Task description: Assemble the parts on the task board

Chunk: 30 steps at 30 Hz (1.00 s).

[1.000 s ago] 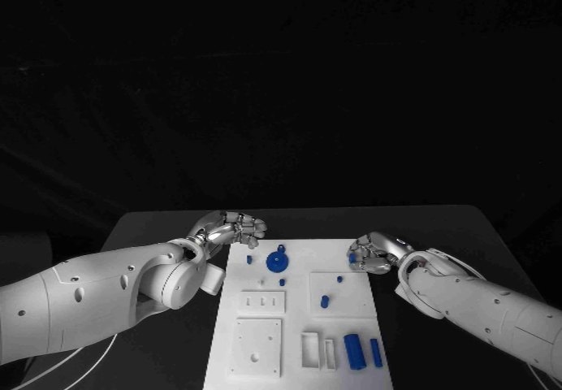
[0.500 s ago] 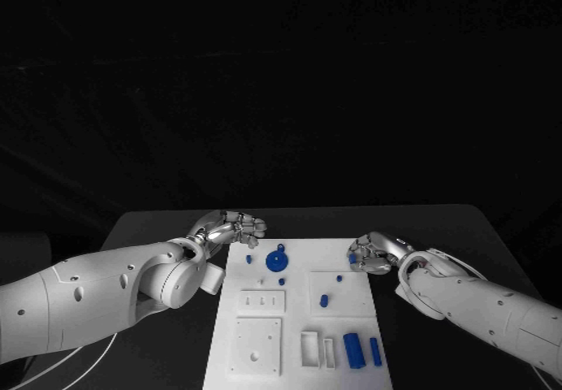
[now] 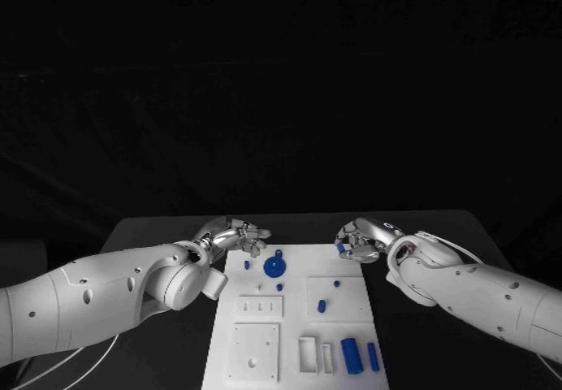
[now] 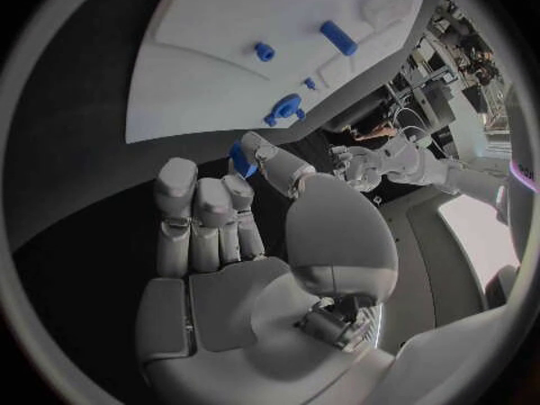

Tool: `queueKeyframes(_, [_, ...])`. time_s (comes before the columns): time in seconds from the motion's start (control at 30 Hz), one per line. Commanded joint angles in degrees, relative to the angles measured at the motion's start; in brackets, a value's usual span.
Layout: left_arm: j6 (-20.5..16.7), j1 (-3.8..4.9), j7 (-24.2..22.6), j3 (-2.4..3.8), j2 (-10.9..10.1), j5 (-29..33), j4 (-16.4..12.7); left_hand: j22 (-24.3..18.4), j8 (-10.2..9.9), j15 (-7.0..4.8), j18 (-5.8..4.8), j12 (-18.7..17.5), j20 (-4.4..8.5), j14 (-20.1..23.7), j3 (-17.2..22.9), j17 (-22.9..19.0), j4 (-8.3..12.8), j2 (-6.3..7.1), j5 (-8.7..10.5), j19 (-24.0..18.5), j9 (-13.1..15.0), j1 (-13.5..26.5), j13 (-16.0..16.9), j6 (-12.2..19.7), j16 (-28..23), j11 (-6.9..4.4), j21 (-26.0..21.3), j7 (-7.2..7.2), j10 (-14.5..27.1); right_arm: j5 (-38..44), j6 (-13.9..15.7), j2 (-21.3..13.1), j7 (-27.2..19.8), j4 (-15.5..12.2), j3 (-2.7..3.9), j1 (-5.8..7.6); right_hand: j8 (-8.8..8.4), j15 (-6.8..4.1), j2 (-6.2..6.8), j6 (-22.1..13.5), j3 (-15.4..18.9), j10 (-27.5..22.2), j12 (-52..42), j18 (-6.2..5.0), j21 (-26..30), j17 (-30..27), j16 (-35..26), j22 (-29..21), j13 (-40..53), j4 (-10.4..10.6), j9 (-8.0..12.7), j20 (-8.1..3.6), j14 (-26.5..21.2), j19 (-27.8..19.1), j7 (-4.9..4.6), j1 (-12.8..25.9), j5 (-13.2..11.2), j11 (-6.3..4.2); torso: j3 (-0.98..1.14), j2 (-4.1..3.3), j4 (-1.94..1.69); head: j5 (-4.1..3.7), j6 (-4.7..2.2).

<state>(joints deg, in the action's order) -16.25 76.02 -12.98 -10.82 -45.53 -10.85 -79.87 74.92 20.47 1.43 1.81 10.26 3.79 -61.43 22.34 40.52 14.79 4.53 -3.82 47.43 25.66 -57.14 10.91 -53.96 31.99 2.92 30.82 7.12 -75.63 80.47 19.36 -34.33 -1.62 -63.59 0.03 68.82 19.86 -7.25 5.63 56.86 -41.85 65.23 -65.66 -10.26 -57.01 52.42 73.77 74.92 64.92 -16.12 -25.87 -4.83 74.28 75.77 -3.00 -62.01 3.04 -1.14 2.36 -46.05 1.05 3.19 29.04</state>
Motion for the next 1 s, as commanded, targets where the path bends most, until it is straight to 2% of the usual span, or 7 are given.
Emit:
queueKeyframes(0.03, [2.5,0.05,5.8,0.06,0.5,-4.3,-0.1,0.5,0.2,-0.17,1.13,0.5,0.32,-0.9,-0.2,0.4,-0.8,0.09,0.39,0.2,0.0,1.4,0.3,-0.7,0.8,-0.30,0.5,-0.11,-1.0,5.0,-3.1,0.2,9.0,-2.1,0.03,0.80,0.99,-0.40,0.55,3.1,-0.6,0.0,-0.2,-4.74,-0.3,0.1,-0.2,0.9,0.0,0.0,-1.3,-0.19,0.0,0.5,-1.85,-0.1,-0.2,-0.39,-0.25,0.72,0.51,0.29,-0.13])
queueKeyframes(0.23, [2.0,0.27,11.6,0.07,0.8,-7.2,-0.9,0.5,-0.9,-0.66,1.08,0.8,0.88,-1.2,-2.0,1.1,-3.6,1.14,1.09,0.6,-0.5,7.2,0.7,0.3,1.9,-0.73,0.7,0.29,-1.9,8.8,-4.2,1.7,14.9,-6.4,0.03,1.39,0.96,-0.38,1.06,3.3,-1.5,0.1,-0.2,-4.74,-0.5,0.1,-0.2,0.9,0.0,0.1,-1.3,-0.05,0.1,0.7,-1.81,0.0,-0.2,-0.41,-0.38,1.58,0.70,0.97,-0.02])
queueKeyframes(0.3, [1.8,0.52,13.3,0.06,1.2,-8.2,-1.0,0.5,-1.3,-0.82,1.18,0.8,1.08,-1.2,-1.9,1.2,-4.1,1.60,1.02,0.7,-0.6,7.7,0.8,0.9,2.2,-0.82,0.7,0.47,-2.0,9.7,-4.3,2.5,16.5,-7.6,0.03,1.42,0.92,-0.37,1.28,3.4,-2.0,0.1,-0.2,-4.74,-0.6,0.1,-0.3,0.9,0.0,0.2,-1.3,0.04,0.1,0.7,-1.81,0.0,-0.2,-0.42,-0.40,1.80,0.71,1.14,0.04])
queueKeyframes(0.5, [0.5,0.61,16.9,-0.08,2.7,-8.9,-1.3,0.5,-1.8,-0.89,1.19,0.7,1.27,-0.6,-1.1,1.5,-7.1,3.11,1.02,0.5,-0.9,10.4,0.9,1.4,2.6,-0.77,0.7,0.67,-1.9,11.2,-4.8,5.6,19.8,-8.9,0.03,1.41,0.88,-0.35,1.58,3.5,-2.6,0.2,-0.1,-4.74,-0.6,0.1,-0.3,0.9,0.0,0.3,-1.2,0.18,0.2,0.8,-1.80,0.1,-0.2,-0.42,-0.55,2.46,0.66,1.74,0.66])
queueKeyframes(0.63, [-0.3,0.60,17.8,-0.12,3.4,-9.5,-1.5,0.5,-1.8,-0.68,1.12,0.3,1.15,0.1,-0.3,1.5,-9.2,3.50,1.01,0.0,-0.9,11.5,0.9,1.2,2.5,-0.57,0.6,0.65,-1.3,12.0,-4.9,7.5,20.9,-9.1,0.02,1.38,0.86,-0.33,1.66,3.5,-2.8,0.2,-0.1,-4.74,-0.6,0.1,-0.4,0.8,0.0,0.4,-1.2,0.26,0.2,0.8,-1.80,0.1,-0.2,-0.42,-0.60,2.66,0.65,1.59,0.90])
queueKeyframes(0.8, [0.5,0.59,19.0,-0.14,3.9,-11.0,-1.5,0.6,-1.7,-0.47,1.08,0.1,0.97,0.6,0.0,1.5,-9.6,3.58,1.01,-0.5,-0.9,11.5,0.9,0.9,2.3,-0.41,0.5,0.57,-0.9,13.2,-5.0,9.0,21.6,-9.6,0.02,1.35,0.82,-0.31,1.76,3.5,-3.1,0.3,-0.1,-4.74,-0.6,0.1,-0.4,0.8,0.0,0.5,-1.2,0.37,0.2,0.8,-1.81,0.1,-0.2,-0.41,-0.66,2.84,0.64,1.53,0.98])
queueKeyframes(1.0, [0.7,0.59,19.8,-0.17,4.1,-11.8,-1.7,0.8,-1.0,-0.59,1.12,0.4,0.96,0.2,-0.1,1.7,-9.7,2.87,1.01,-0.6,-0.6,11.3,1.2,-0.5,2.8,-0.72,0.8,0.00,-1.6,13.8,-5.1,9.5,21.9,-10.1,-0.02,1.31,0.80,-0.30,1.85,3.5,-3.3,0.3,-0.1,-4.74,-0.6,0.0,-0.4,0.8,0.0,0.5,-1.2,0.43,0.3,0.9,-1.81,0.1,-0.2,-0.41,-0.74,2.76,0.61,1.68,0.92])
